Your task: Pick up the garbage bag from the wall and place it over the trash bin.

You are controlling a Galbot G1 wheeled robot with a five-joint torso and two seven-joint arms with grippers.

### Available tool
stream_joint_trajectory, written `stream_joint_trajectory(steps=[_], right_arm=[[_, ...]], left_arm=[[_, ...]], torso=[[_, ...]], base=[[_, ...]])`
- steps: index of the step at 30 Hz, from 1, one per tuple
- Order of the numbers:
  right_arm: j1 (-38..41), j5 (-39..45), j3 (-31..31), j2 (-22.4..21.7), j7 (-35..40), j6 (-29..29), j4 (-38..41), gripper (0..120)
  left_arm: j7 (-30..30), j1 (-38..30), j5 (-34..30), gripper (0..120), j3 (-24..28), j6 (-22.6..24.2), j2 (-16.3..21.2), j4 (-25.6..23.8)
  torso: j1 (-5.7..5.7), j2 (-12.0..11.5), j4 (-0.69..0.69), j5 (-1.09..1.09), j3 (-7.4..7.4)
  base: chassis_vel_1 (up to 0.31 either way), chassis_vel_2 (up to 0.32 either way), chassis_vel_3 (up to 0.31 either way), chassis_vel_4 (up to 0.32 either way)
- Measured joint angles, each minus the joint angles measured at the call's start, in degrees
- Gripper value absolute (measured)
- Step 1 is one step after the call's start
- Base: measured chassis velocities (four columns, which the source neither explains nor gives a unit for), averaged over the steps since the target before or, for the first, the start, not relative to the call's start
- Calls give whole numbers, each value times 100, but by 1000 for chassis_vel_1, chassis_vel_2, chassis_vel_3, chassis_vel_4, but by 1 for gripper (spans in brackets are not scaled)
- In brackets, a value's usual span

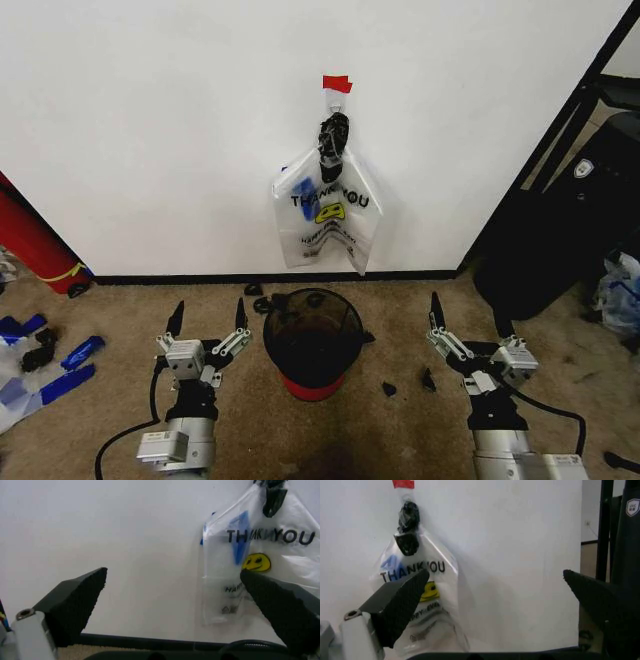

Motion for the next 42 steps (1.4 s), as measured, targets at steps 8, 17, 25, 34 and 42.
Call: stream_joint_trajectory(steps=[8, 17, 25, 34, 42], right_arm=[[-13, 2, 7, -12, -2, 3, 2, 100], [96, 151, -44, -110, -18, -51, -177, 100], [890, 885, -258, -634, -101, -447, -478, 100], [2478, 2813, -671, -1401, -567, -1315, -1242, 100], [4258, 3768, -1457, -1411, -790, -1738, -2395, 100]], left_arm=[[-32, -24, -7, 100, 11, -32, 28, 60], [-41, -67, -68, 100, 4, -35, 99, 138], [-46, -78, -129, 100, -40, -51, 227, 153], [-32, -73, -138, 100, -85, -59, 324, 222], [-26, -45, -62, 100, -242, -7, 364, 237]], torso=[[0, 0, 0, 0, 0], [0, 0, -1, 0, 0], [0, 0, 0, 0, 0], [0, 0, 0, 1, 1], [1, -1, 2, 0, 1]], base=[[0, 0, 0, 0], [0, 0, 0, 0], [0, 0, 0, 0], [0, 0, 0, 0], [0, 0, 0, 0]])
